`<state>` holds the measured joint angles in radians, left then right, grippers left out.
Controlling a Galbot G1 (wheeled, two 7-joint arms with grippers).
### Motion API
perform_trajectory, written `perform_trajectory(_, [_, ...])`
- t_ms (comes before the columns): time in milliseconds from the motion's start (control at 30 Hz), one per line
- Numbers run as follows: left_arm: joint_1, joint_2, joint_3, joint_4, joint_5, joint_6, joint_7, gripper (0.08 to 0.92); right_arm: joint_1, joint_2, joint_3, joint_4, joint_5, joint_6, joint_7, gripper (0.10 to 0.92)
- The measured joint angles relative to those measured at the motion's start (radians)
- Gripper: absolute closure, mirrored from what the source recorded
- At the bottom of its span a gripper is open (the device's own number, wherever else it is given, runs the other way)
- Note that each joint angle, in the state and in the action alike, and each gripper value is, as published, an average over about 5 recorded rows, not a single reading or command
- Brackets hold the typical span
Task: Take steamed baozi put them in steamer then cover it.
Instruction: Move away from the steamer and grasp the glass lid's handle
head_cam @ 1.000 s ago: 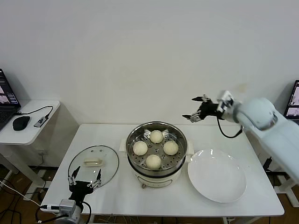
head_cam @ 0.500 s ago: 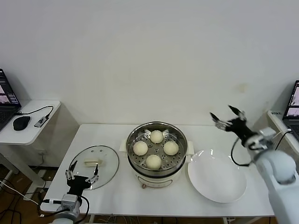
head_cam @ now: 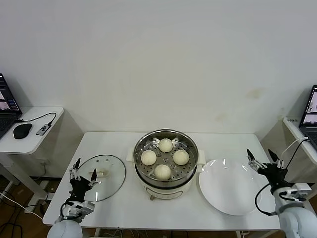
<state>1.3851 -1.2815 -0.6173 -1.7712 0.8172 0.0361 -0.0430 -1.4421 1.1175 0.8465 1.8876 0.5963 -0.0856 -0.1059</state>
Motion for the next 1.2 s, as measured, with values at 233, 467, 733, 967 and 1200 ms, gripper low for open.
perform_trajectory(233, [-0.041,0.055,0.021,0.122,0.280,-0.030,-0.022,0.177,-0.043,0.030,0.027,-0.003,-0.004,0.021,0.011,0.203])
perform_trajectory(467, [-0.078,0.080,0.047,0.192,0.446,-0.033,-0.047,0.177,-0.059,0.053,0.041,-0.010,-0.008,0.034,0.018,0.203])
perform_trajectory(733, [-0.097,0.085,0.072,0.237,0.511,-0.022,-0.046,0.177,-0.076,0.061,0.054,-0.013,-0.012,0.046,0.021,0.203])
perform_trajectory(967, [-0.123,0.083,0.090,0.256,0.518,-0.002,-0.045,0.177,-0.091,0.071,0.060,-0.015,-0.017,0.056,0.022,0.203])
perform_trajectory(1200, [-0.151,0.071,0.110,0.277,0.505,0.031,-0.037,0.177,-0.097,0.080,0.064,-0.015,-0.022,0.060,0.023,0.203])
